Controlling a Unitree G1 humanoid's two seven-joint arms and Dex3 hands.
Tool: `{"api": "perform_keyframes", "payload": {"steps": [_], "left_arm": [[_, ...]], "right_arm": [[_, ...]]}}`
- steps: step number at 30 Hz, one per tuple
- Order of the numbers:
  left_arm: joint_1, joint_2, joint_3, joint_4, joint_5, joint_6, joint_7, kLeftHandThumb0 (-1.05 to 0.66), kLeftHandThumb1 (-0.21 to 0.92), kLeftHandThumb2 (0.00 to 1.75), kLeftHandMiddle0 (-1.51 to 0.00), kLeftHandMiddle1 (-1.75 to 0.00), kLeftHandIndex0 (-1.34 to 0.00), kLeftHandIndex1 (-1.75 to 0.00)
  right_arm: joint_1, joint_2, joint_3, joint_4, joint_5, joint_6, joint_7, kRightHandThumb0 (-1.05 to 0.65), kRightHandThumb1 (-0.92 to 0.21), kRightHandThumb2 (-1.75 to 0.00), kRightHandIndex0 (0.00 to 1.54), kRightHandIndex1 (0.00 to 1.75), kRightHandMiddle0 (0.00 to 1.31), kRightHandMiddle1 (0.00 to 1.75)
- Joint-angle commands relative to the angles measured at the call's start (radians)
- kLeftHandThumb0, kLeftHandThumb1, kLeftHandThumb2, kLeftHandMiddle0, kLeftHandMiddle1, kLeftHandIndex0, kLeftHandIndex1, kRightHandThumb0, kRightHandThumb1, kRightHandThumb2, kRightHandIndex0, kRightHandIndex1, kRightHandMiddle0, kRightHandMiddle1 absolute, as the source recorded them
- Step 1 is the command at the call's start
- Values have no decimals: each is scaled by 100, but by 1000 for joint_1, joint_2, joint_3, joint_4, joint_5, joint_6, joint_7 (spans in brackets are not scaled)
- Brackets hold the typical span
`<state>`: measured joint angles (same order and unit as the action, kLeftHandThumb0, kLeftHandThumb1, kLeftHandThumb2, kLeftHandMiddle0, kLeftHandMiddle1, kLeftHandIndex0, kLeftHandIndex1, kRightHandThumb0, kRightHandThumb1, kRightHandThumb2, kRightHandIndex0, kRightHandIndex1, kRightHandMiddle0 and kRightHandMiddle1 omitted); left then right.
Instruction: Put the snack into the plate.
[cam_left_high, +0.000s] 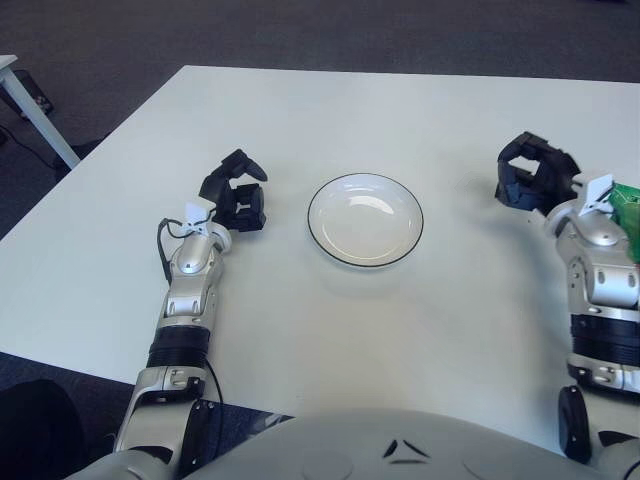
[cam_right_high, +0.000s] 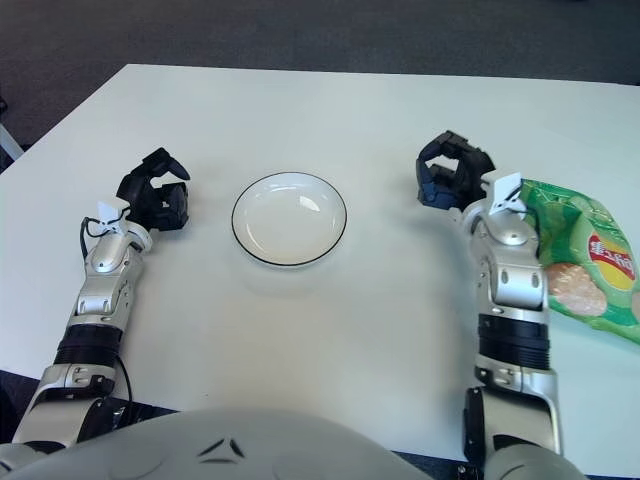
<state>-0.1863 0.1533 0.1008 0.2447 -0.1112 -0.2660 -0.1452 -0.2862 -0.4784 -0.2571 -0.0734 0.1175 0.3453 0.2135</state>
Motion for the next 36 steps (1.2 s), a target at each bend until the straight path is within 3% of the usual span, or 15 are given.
{"api": "perform_keyframes", "payload": {"steps": [1, 9, 14, 19, 21, 24, 36], "left_arm": [[153, -90, -30, 106, 6, 0, 22, -47, 35, 127, -129, -175, -58, -175], [157, -91, -35, 93, 7, 15, 31, -47, 34, 128, -129, -175, -59, -175], [163, -84, -37, 79, 9, 27, 33, -47, 34, 128, -129, -175, -59, -175], [168, -77, -35, 66, 2, 37, 30, -47, 34, 129, -129, -175, -59, -175], [169, -72, -33, 65, -1, 38, 25, -47, 34, 128, -129, -175, -59, -175], [169, -67, -31, 65, -4, 39, 20, -47, 34, 128, -130, -175, -59, -175], [164, -50, -20, 79, -6, 33, 13, -47, 34, 128, -130, -175, -59, -175]], "right_arm": [[-24, -113, 10, -70, -70, -50, 43, -2, -42, -118, 55, 168, 32, 174], [51, -247, 25, -89, -278, -247, 17, -1, -49, -108, 53, 160, 30, 175], [74, -299, 20, -76, -377, -288, -7, -1, -53, -101, 52, 155, 30, 175], [131, -329, -16, -143, -463, -258, -16, -1, -68, -80, 43, 152, 23, 175], [147, -327, -27, -172, -486, -243, -20, -22, -77, -71, 37, 149, 24, 175], [158, -321, -39, -201, -512, -223, -25, -32, -82, -65, 34, 146, 24, 175], [169, -296, -123, -291, -495, -174, -13, -37, -79, -70, 33, 151, 27, 175]]}}
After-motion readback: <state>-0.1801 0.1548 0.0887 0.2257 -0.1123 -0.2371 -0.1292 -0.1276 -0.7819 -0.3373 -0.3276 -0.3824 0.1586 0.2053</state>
